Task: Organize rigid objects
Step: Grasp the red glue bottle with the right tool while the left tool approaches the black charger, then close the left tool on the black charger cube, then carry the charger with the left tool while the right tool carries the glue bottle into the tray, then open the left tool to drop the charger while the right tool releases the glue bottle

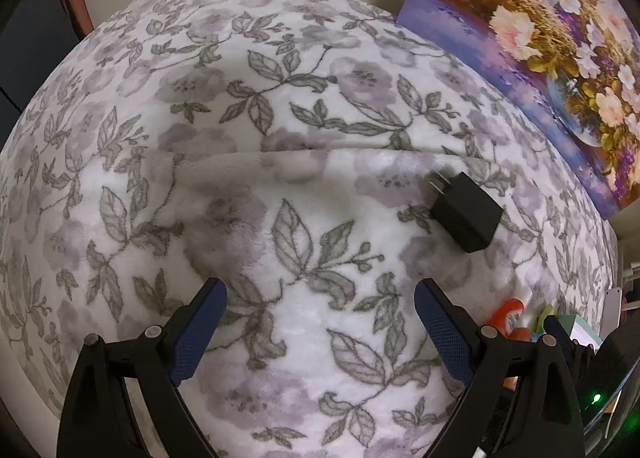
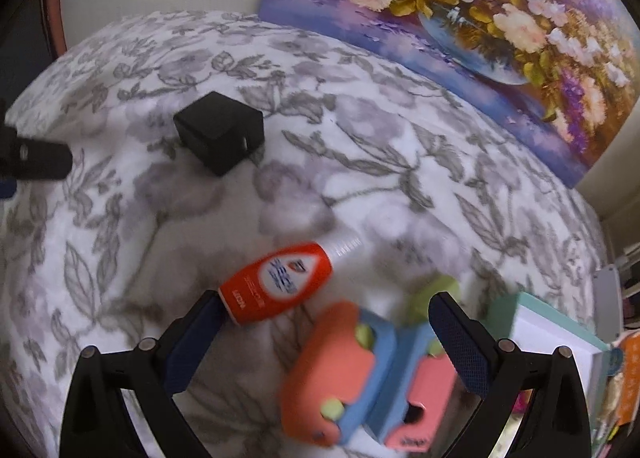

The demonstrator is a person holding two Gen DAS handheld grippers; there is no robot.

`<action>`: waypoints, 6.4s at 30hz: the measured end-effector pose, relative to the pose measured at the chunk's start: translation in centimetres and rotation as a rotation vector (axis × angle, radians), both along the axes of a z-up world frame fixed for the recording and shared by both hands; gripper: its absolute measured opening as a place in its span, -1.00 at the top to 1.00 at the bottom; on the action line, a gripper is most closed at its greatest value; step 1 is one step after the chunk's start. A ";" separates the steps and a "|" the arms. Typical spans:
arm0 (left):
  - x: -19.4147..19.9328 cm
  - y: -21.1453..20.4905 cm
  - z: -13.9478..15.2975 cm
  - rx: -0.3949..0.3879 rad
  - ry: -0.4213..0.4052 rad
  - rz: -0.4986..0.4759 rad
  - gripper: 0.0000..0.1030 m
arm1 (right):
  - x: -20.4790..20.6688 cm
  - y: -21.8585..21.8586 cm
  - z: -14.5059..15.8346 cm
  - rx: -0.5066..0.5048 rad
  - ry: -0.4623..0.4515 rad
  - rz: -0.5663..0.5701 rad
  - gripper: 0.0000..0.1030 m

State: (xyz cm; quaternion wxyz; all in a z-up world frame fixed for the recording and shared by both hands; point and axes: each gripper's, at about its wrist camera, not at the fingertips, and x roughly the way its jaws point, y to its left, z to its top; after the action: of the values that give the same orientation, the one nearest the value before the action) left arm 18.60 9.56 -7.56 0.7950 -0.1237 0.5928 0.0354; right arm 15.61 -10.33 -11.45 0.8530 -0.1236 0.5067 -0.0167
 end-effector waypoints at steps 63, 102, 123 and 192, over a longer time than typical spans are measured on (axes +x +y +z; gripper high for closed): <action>4.2 -7.0 -2.1 -0.034 -0.096 -0.140 -0.84 | 5.8 -8.6 0.2 0.260 0.118 0.046 -0.55; -2.3 -9.1 6.2 -0.076 -0.225 -0.170 -0.06 | -1.7 -9.0 7.4 0.382 -0.022 -0.113 -0.55; -16.0 -15.4 7.8 -0.021 -0.297 -0.370 -0.06 | -16.5 -13.9 11.3 0.375 -0.123 -0.421 -0.55; -21.2 -31.1 3.7 0.185 -0.317 -0.809 -0.18 | -19.8 -25.2 5.8 0.321 0.044 -0.631 -0.71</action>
State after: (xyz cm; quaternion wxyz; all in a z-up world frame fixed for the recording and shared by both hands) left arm -2.58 -21.50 -3.81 0.8335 0.1863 0.4588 -0.2451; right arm -4.23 -35.49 -5.68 0.8031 0.1747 0.5345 -0.1970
